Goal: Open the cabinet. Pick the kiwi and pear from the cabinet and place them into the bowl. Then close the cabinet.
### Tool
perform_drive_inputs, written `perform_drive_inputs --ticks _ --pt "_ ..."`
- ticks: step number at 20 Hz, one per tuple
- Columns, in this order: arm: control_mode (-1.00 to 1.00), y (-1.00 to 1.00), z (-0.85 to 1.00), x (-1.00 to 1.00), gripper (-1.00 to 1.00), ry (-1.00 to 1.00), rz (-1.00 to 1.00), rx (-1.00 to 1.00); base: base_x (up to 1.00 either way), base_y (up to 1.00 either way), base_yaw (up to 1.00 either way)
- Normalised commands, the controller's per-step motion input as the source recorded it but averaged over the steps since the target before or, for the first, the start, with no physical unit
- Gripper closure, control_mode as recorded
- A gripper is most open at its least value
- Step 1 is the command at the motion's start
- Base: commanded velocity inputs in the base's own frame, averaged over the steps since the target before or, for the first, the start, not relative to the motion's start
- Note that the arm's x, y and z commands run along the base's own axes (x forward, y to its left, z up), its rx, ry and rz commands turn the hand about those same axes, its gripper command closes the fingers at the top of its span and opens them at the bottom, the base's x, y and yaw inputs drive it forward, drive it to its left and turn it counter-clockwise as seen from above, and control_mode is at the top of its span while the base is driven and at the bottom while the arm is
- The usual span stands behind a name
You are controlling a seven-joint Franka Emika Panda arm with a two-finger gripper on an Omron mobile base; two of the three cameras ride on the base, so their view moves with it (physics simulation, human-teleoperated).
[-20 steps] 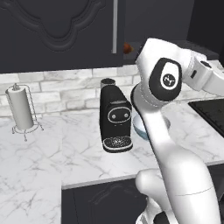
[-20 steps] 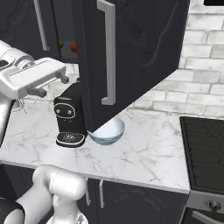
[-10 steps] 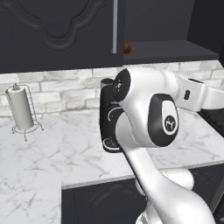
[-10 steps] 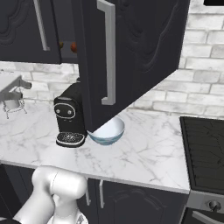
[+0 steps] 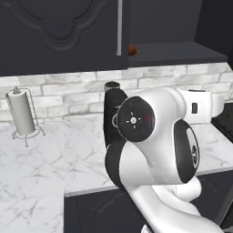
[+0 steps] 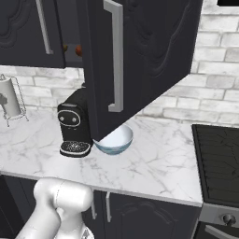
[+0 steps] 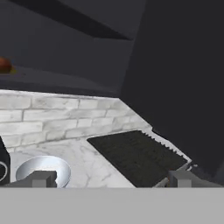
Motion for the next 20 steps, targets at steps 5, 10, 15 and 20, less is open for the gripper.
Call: perform_drive_inputs --ticks 5,10,15,20 --pt "-1.00 0.43 0.00 0.48 -1.00 0.06 0.31 0.00 0.00 0.00 0.00" --pt "-1.00 0.26 0.01 0.65 -1.00 0.01 0.25 0.00 0.00 0.00 0.00" --pt "-1.00 0.16 0.11 0.55 -1.00 0.03 0.18 0.00 0.00 0.00 0.00" --pt "-1.00 0.13 0.20 0.55 -1.00 0.05 0.13 0.00 0.00 0.00 0.00"
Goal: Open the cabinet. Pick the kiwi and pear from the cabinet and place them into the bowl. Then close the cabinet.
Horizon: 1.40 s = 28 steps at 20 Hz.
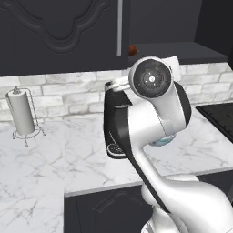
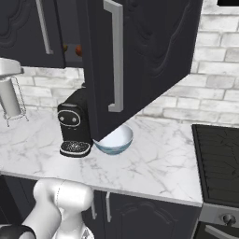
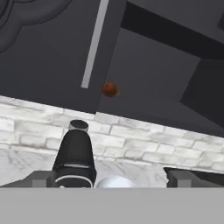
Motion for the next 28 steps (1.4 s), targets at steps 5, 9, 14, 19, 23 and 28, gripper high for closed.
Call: perform_drive_inputs --ticks 5,9,14,19,23,28 --pt "-1.00 0.14 0.25 0.53 -1.00 0.08 0.09 0.00 0.00 0.00 0.00" --pt "-1.00 0.13 0.16 0.58 -1.00 0.09 0.07 0.00 0.00 0.00 0.00" --pt "-1.00 0.15 0.01 0.71 -1.00 0.07 0.05 0.00 0.00 0.00 0.00" --pt "-1.00 0.04 0.00 0.69 -1.00 0.00 0.03 0.00 0.00 0.00 0.00" --pt "-1.00 0.01 0.00 0.70 -1.00 0.00 0.01 0.00 0.00 0.00 0.00" --pt "-1.00 0.00 0.03 0.73 -1.00 0.00 0.00 0.00 0.00 0.00 0.00"
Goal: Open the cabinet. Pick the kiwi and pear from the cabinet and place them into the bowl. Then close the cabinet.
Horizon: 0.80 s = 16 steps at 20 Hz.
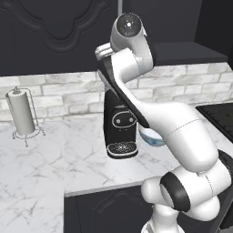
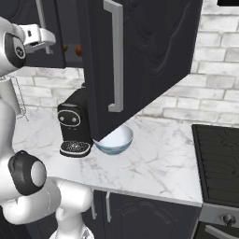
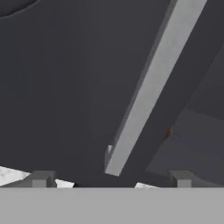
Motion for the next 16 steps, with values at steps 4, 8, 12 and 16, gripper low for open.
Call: perform_drive_inputs --ticks 4,8,12,16 --pt "-1.00 0.08 0.04 0.71 -1.00 0.00 0.00 0.00 0.00 0.00 0.00" --pt "-1.00 0.13 0.01 0.57 -1.00 0.00 0.00 0.00 0.00 0.00 0.00" --pt "-1.00 0.20 0.00 0.39 -1.00 0.00 0.00 0.00 0.00 0.00 0.00" --pt "-1.00 0.06 -0.08 0.32 1.00 0.00 0.00 0.00 0.00 0.00 0.00"
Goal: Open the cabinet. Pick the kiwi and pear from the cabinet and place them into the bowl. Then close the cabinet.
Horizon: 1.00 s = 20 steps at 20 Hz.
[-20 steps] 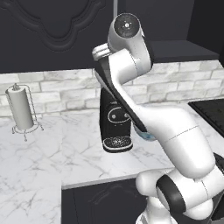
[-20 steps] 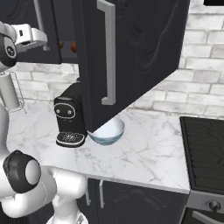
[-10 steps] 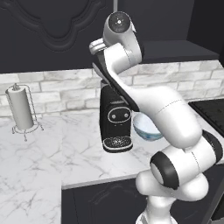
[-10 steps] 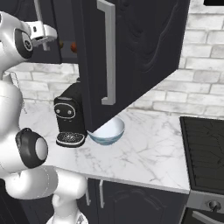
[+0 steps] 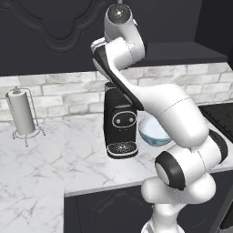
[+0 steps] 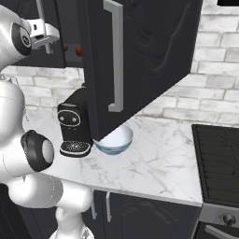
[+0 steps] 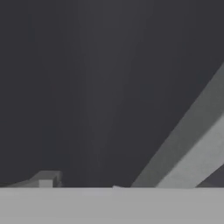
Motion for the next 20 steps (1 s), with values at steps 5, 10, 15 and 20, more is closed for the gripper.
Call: perform_drive_inputs --ticks 5,10,15,20 --pt "-1.00 0.00 -0.19 0.12 1.00 -0.02 0.00 0.00 0.00 0.00 0.00" --pt "-1.00 0.00 -0.39 0.00 1.00 -0.18 0.00 0.00 0.00 0.00 0.00" --pt "-1.00 0.00 -0.20 0.00 1.00 -0.13 0.00 0.00 0.00 0.00 0.00" --pt "-1.00 0.01 0.00 -0.05 1.00 0.00 0.00 -0.01 0.00 0.00 0.00"
